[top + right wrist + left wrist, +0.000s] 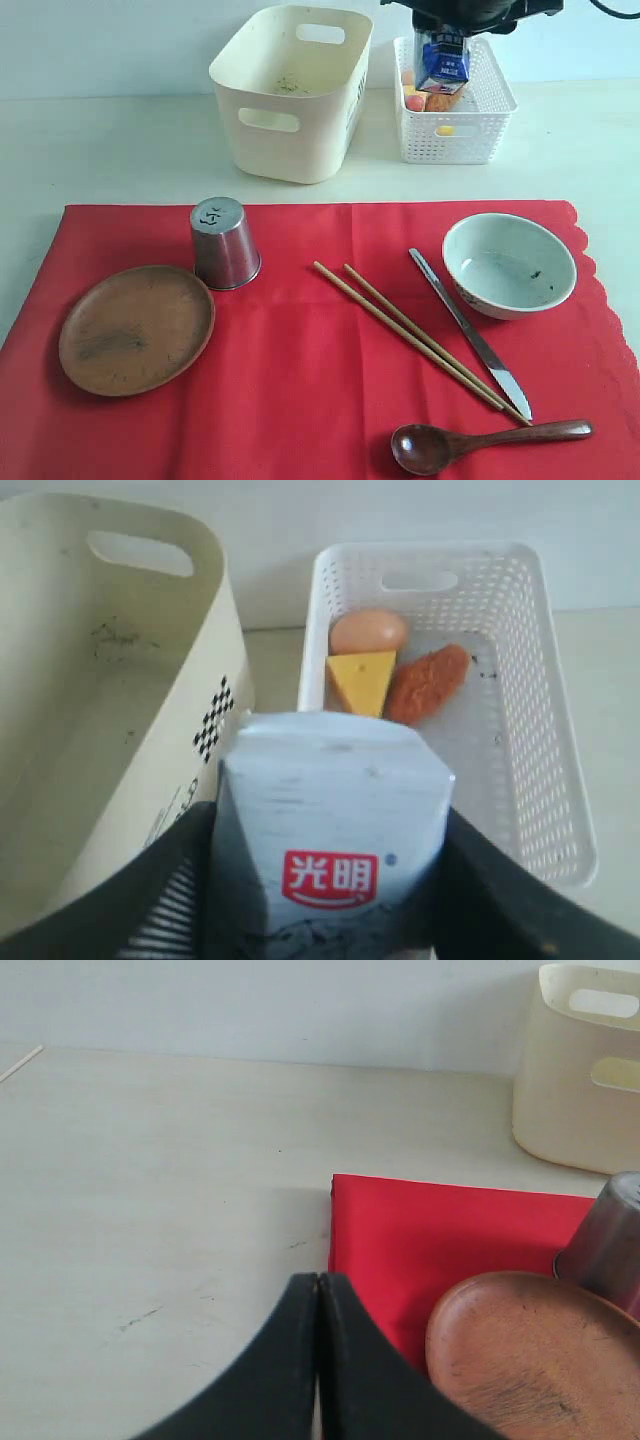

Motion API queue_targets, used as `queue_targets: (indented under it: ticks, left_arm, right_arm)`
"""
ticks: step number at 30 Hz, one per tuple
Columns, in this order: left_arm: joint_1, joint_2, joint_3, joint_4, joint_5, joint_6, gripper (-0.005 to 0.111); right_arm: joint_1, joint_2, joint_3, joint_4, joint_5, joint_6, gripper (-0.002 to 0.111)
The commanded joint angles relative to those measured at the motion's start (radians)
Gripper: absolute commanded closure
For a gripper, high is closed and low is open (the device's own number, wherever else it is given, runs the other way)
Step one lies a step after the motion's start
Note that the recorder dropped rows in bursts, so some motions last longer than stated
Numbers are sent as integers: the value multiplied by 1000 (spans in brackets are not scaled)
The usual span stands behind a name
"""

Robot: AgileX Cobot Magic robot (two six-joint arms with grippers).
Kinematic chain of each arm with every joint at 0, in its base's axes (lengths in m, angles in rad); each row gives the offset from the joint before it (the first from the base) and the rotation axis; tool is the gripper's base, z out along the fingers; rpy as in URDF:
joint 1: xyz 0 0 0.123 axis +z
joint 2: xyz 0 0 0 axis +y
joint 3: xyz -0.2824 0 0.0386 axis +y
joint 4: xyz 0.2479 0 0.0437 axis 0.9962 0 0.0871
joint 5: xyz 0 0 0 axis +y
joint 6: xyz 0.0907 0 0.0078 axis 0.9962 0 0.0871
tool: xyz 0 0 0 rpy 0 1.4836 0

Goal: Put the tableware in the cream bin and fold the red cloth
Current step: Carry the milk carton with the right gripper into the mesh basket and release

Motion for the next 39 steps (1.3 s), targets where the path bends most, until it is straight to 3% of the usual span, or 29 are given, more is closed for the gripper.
queue_targets:
  ticks: [1, 9, 18, 23, 32, 35, 39]
  left_arm:
    - [-6, -5, 3, 1, -12, -1, 105]
    - [-6, -5, 3, 1, -12, -1, 105]
    - [-6, -5, 3, 1, -12, -1, 105]
    - [-6, -5, 3, 1, -12, -1, 105]
    - [-6, -5, 3, 1, -12, -1, 105]
    - [-6, -5, 3, 1, -12, -1, 105]
    - [-6, -5, 3, 1, -12, -1, 105]
  right_arm:
    - [-66, 45, -2, -22, -157, -6, 108]
    - [-142, 153, -2, -128, -294, -4, 108]
    - [-151, 215, -2, -177, -472, -9, 105]
    - [-151, 225, -2, -177, -493, -30, 88]
    - [-153, 234, -2, -172, -509, -52, 41]
    - [-153, 221, -2, -172, -483, -52, 34]
    - [-153, 184, -2, -169, -435, -50, 32]
